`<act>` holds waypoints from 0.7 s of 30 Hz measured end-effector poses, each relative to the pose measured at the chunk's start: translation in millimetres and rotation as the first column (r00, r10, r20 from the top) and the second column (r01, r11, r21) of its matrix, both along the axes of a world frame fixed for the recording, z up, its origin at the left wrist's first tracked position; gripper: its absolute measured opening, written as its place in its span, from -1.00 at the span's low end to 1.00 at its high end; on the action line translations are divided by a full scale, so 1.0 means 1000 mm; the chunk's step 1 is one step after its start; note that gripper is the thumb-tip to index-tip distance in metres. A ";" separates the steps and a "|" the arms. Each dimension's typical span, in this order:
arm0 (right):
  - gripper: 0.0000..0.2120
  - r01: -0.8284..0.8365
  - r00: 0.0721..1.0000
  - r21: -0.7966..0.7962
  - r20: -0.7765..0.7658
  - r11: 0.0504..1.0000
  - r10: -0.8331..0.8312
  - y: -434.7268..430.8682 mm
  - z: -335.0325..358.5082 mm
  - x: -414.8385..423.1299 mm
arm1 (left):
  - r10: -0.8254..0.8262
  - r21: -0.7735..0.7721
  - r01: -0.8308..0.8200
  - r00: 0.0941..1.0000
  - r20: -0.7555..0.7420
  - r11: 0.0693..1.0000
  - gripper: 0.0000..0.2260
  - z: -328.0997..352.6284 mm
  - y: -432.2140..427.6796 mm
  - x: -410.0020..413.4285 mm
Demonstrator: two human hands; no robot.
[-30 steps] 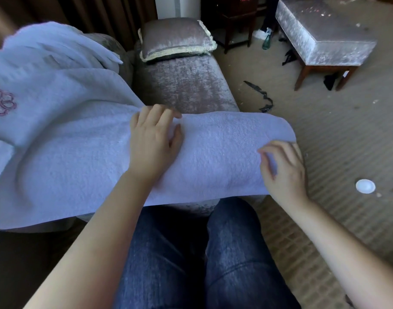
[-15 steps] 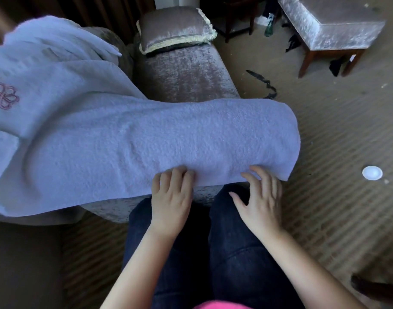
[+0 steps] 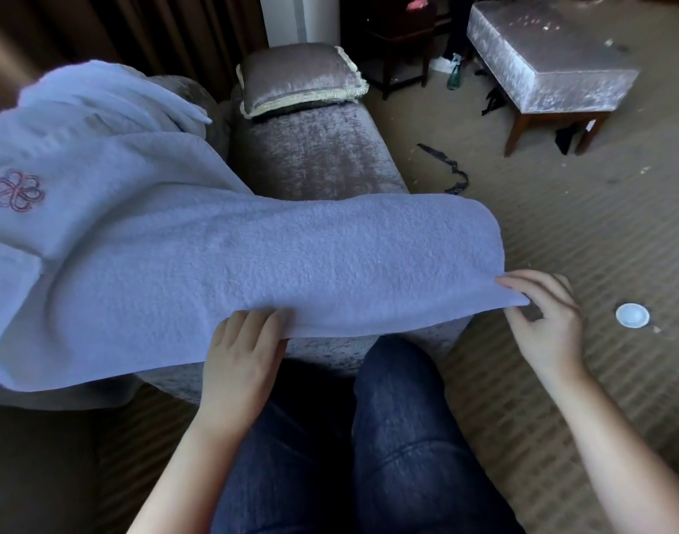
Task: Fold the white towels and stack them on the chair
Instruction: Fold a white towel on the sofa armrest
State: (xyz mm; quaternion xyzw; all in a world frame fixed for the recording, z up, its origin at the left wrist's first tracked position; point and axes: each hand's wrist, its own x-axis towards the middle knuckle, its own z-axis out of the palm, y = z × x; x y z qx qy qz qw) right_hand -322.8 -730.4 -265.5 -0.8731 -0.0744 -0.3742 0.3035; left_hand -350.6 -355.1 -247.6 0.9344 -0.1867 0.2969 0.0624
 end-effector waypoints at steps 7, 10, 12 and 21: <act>-0.66 -0.195 0.957 0.155 -0.188 0.969 0.222 -0.018 0.028 0.016 | 0.138 -0.074 -0.135 0.990 0.036 0.988 -0.79 0.010 0.030 -0.012; -0.59 -0.140 0.969 0.106 -0.190 0.985 0.158 -0.015 0.027 0.014 | 0.178 -0.134 -0.177 0.984 -0.007 0.975 -0.75 0.015 0.036 -0.017; -0.62 -0.097 0.987 0.063 -0.121 0.993 0.104 -0.011 0.028 0.009 | 0.157 -0.186 -0.166 0.986 -0.064 0.968 -0.77 0.022 0.039 -0.019; -0.59 -0.071 0.977 0.238 -0.180 0.969 0.116 -0.010 0.019 -0.007 | 0.052 -0.148 -0.067 0.993 -0.103 0.987 -0.83 0.089 0.040 -0.015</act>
